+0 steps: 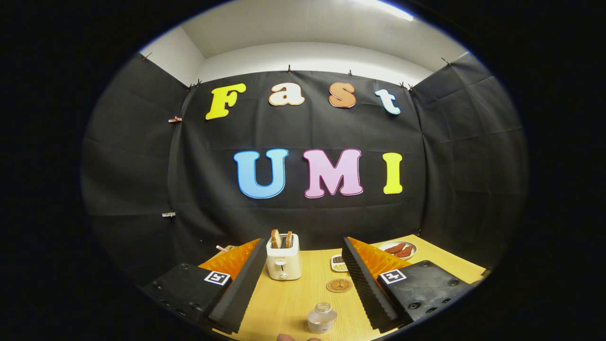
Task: Take the bottle from table, then pour the juice into the cup, finally place the bottle on the coaster
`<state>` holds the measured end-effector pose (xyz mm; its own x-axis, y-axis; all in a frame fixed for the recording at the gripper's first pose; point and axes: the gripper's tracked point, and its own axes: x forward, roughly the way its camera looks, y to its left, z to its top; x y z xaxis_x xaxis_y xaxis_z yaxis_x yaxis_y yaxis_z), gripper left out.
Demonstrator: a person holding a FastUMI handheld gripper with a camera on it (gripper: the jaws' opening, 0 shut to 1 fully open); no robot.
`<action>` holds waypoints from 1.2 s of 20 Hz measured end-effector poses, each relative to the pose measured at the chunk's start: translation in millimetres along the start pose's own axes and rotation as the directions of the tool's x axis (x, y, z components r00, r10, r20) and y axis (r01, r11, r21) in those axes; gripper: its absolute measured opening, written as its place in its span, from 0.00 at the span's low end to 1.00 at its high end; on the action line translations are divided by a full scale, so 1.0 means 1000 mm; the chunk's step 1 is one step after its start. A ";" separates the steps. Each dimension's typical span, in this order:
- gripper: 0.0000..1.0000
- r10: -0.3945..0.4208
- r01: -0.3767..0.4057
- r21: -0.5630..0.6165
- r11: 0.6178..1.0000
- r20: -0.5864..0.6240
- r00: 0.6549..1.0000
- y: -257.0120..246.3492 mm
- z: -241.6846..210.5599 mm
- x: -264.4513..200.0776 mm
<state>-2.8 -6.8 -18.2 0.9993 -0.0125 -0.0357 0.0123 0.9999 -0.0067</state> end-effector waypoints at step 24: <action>0.97 -0.043 0.043 0.001 0.999 -0.096 0.994 -0.037 -0.208 -0.021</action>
<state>-32.0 -44.6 -225.2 0.9898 -0.0556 -0.1311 0.0552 0.9985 -0.0068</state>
